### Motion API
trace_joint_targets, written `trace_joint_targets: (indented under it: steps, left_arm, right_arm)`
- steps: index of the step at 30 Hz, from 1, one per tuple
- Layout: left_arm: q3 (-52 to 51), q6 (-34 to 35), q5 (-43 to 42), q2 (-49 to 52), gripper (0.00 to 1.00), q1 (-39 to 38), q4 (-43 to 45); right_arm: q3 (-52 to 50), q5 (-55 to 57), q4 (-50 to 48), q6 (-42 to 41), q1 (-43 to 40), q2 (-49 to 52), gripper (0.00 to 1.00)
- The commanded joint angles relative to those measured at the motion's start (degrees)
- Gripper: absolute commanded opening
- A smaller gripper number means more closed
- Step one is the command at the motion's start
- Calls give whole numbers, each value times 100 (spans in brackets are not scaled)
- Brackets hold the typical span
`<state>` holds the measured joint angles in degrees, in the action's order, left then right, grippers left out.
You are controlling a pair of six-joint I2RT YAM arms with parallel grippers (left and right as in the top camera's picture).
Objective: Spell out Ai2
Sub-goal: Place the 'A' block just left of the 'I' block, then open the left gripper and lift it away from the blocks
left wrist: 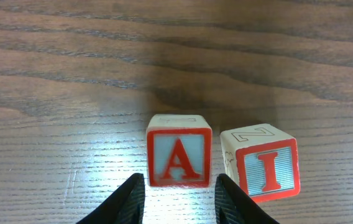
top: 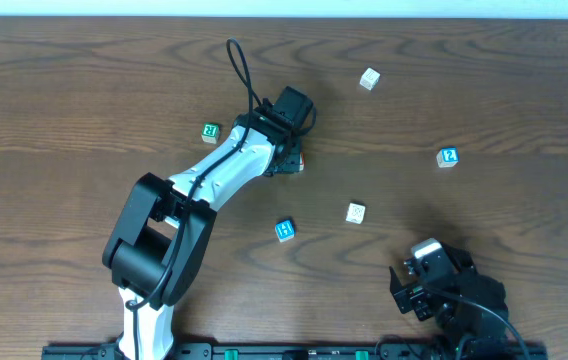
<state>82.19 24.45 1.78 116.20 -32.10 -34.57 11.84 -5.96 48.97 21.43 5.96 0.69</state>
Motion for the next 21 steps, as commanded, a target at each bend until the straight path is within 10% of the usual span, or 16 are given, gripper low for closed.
trace_joint_targets:
  steps: [1,16,19,21]
  left_arm:
    - [-31,48,-35,55,38,7,-39]
    - [264,-363,17,-184,35,146,-20]
    - [431,-498,11,-437,6,136,-101]
    - [435,-472,-37,-577,6,105,-146]
  right_arm:
    - [-66,-46,22,48,-42,-37,99]
    - [-66,-46,22,48,-42,-37,99]
    - [-66,-46,22,48,-42,-37,99]
    - [-66,-46,22,48,-42,-37,99]
